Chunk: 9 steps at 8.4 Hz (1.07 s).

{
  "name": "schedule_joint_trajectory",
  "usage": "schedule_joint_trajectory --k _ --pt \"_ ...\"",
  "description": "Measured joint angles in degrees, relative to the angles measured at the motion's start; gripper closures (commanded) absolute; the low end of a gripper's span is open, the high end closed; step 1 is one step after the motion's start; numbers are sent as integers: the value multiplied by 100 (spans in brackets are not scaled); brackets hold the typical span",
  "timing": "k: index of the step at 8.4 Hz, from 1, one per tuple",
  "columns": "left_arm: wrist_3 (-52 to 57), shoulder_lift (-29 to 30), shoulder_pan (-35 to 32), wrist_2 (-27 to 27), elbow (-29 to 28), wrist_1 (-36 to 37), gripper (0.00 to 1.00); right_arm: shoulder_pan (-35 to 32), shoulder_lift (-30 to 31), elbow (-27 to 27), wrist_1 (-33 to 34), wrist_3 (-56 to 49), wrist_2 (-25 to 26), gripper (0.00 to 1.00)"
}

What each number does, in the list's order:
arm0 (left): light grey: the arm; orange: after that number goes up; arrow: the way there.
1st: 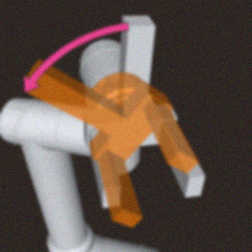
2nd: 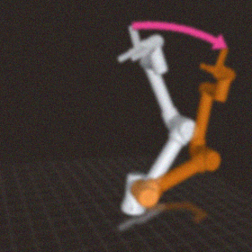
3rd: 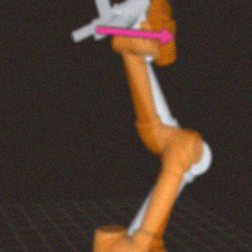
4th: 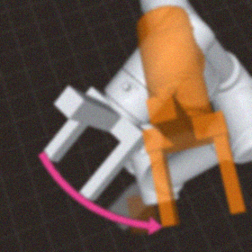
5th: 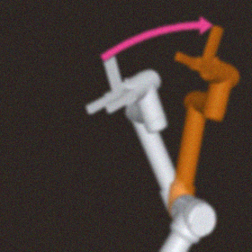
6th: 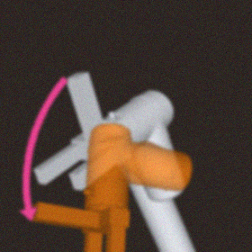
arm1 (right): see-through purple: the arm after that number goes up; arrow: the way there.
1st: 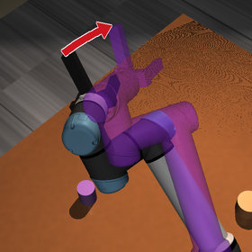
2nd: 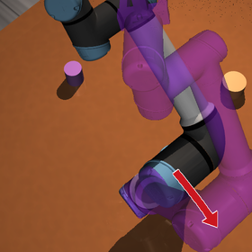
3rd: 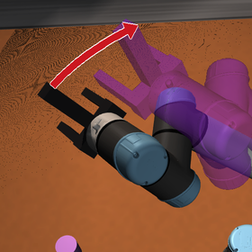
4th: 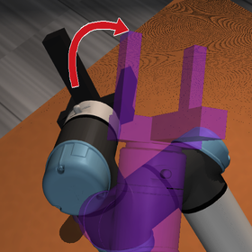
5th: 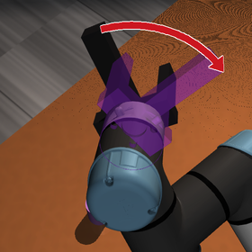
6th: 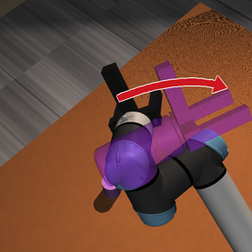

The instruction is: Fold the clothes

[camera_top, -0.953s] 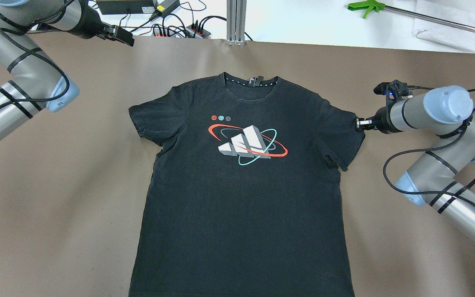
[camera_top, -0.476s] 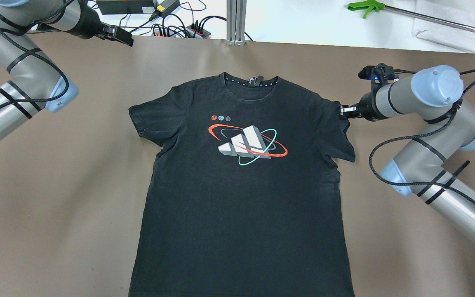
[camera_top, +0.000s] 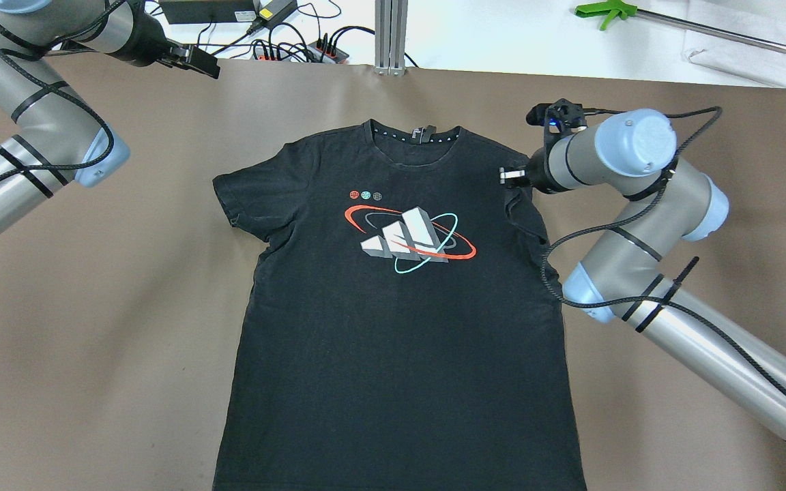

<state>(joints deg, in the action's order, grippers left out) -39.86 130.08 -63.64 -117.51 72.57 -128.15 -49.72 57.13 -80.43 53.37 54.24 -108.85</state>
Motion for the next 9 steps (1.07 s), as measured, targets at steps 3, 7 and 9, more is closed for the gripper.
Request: schedule_joint_trajectory --k 3,7,9 --pt "1 -40 1 4 -24 -96 6 321 -427 332 -9 113 545 6" --pt "-4 -81 9 14 -44 -169 6 600 -418 341 -62 138 1160 6" --pt "-10 -109 22 63 -51 -246 6 573 -452 315 -89 321 1038 6"
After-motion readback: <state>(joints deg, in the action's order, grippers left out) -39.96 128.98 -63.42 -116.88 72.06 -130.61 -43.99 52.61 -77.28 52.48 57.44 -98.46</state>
